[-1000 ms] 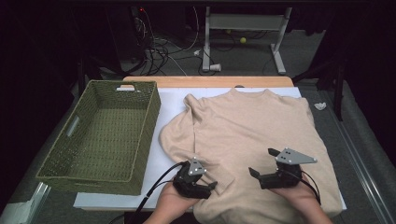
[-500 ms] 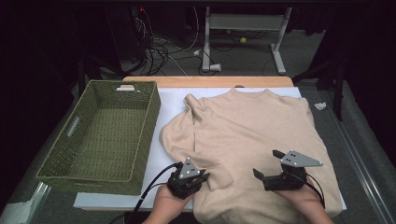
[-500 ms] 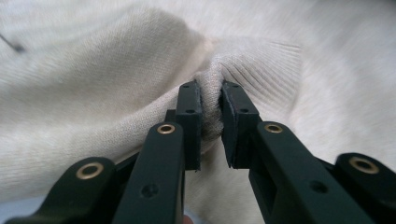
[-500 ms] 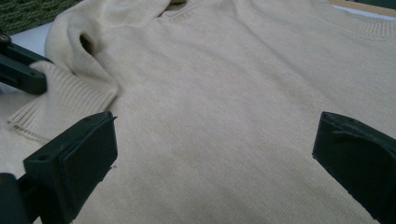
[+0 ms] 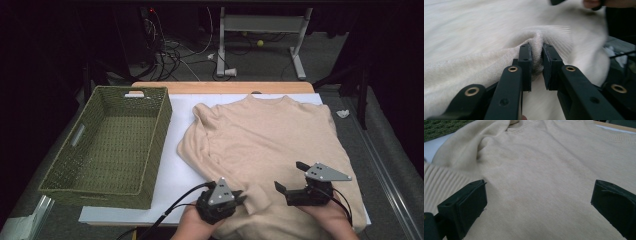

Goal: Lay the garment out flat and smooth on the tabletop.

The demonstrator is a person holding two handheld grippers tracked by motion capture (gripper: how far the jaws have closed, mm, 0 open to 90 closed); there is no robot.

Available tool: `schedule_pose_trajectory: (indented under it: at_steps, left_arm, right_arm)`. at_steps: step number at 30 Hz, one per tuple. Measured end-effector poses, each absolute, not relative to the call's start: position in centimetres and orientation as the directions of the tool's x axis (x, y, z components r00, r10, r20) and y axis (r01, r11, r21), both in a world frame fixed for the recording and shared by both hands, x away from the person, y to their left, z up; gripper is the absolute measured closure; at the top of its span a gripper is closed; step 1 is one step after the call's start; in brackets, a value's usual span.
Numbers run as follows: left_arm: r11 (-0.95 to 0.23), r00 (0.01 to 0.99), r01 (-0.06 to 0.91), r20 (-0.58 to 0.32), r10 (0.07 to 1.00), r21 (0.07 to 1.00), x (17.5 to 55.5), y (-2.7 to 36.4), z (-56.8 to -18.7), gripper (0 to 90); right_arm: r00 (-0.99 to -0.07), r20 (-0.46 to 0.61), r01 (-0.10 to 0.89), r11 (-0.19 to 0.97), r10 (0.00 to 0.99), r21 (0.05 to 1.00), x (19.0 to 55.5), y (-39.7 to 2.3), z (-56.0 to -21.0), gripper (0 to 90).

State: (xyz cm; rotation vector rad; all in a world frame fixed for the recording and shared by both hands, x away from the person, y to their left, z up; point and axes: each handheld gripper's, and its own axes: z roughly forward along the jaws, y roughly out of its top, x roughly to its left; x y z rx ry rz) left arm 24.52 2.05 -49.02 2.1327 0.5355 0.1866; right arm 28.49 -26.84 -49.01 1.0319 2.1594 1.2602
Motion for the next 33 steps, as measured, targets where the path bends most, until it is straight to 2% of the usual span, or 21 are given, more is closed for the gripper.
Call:
schedule_pose_trajectory:
  at_steps: [4,7,13,19,23,26,29,31,33]
  left_arm:
    - [-0.507,0.918,0.273,-0.063,0.392,0.817,23.8,0.0,-48.8,75.3]
    - [-0.524,0.921,0.264,-0.051,0.385,0.810,23.3,0.2,-48.9,75.1]
    - [-0.512,0.892,0.338,-0.094,0.443,0.790,23.1,4.4,-49.2,72.7]
    - [-0.509,0.855,0.391,-0.099,0.508,0.766,22.1,8.3,-49.7,69.7]
    - [-0.484,0.820,0.437,-0.115,0.561,0.758,22.2,10.4,-49.8,61.2]
    - [-0.455,0.792,0.442,-0.097,0.603,0.773,22.9,10.5,-49.5,50.2]
    - [-0.444,0.790,0.427,-0.086,0.607,0.788,24.2,9.2,-49.1,42.3]
    - [-0.408,0.787,0.402,-0.081,0.611,0.820,25.4,7.7,-49.1,31.3]
    - [-0.431,0.797,0.399,-0.074,0.599,0.810,26.7,5.9,-49.3,23.3]
  right_arm:
    - [-0.617,0.011,0.394,0.297,0.787,0.870,28.2,-27.4,-49.0,1.5]
    - [-0.611,0.010,0.391,0.291,0.791,0.873,28.1,-27.7,-49.0,1.6]
    - [-0.606,0.016,0.398,0.286,0.795,0.872,28.1,-28.0,-49.0,1.8]
    - [-0.611,0.009,0.393,0.294,0.792,0.871,28.2,-27.5,-48.9,1.8]
    - [-0.614,0.005,0.390,0.297,0.789,0.872,28.1,-27.4,-48.8,1.8]
    - [-0.610,0.005,0.389,0.293,0.792,0.873,28.1,-27.4,-48.7,1.8]
    - [-0.609,0.005,0.390,0.295,0.793,0.872,28.0,-27.5,-48.8,1.8]
    - [-0.611,0.003,0.393,0.300,0.791,0.869,28.1,-27.5,-48.9,1.9]
    - [-0.611,0.002,0.397,0.304,0.792,0.866,28.1,-27.5,-49.0,1.9]
